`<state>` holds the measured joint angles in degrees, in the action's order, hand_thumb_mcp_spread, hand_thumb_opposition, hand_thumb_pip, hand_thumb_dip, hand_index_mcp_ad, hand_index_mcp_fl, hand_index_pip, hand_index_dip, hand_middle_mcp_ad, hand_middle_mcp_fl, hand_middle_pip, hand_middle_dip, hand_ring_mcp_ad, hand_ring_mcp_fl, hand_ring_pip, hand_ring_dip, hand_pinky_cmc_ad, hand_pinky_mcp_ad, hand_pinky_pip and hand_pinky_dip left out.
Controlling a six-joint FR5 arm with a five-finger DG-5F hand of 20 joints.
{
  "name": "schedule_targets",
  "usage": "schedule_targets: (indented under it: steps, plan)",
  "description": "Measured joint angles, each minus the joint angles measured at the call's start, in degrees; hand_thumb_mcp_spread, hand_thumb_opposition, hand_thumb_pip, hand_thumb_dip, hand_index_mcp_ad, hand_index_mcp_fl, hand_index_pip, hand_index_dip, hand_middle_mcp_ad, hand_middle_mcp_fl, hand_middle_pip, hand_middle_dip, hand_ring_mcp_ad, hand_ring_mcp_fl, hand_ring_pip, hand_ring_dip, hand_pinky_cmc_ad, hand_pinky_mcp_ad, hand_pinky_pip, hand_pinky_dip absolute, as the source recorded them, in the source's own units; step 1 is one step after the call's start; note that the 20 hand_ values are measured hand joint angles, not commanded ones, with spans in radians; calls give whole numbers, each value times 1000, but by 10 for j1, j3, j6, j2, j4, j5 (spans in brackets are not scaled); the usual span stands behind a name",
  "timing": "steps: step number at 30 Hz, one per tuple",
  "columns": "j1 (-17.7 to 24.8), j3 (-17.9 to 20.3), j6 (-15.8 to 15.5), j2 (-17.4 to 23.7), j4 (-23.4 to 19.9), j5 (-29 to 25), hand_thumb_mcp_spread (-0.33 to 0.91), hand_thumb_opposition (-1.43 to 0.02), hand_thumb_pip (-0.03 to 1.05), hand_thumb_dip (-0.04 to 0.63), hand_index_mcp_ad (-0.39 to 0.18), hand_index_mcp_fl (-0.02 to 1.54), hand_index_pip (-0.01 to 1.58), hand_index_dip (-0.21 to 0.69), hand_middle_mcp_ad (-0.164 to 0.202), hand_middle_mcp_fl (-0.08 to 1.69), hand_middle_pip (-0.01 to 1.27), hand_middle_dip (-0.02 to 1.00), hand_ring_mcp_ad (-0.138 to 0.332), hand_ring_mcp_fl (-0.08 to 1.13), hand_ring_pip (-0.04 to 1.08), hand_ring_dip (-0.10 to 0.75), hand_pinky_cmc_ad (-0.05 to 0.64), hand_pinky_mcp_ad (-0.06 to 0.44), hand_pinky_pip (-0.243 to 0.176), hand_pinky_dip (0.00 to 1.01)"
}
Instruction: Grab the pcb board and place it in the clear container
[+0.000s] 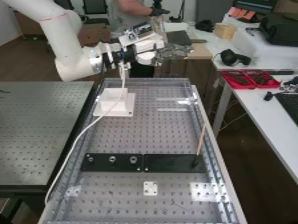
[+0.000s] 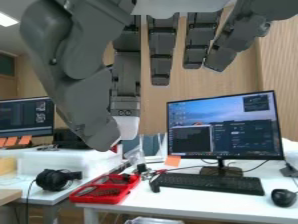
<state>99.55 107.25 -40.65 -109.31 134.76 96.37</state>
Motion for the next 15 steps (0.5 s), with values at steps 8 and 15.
schedule_targets:
  steps: [8,15]
  plan:
    - [18,-40,-4,-64,23,-6,450,-909,667,269,-42,531,1513,19,66,271,119,173,131,113,87,-3,363,117,-58,302]
    - [25,-71,-16,-107,54,-29,447,-906,667,269,-42,531,1517,30,66,269,119,173,129,127,86,-3,363,122,-44,304]
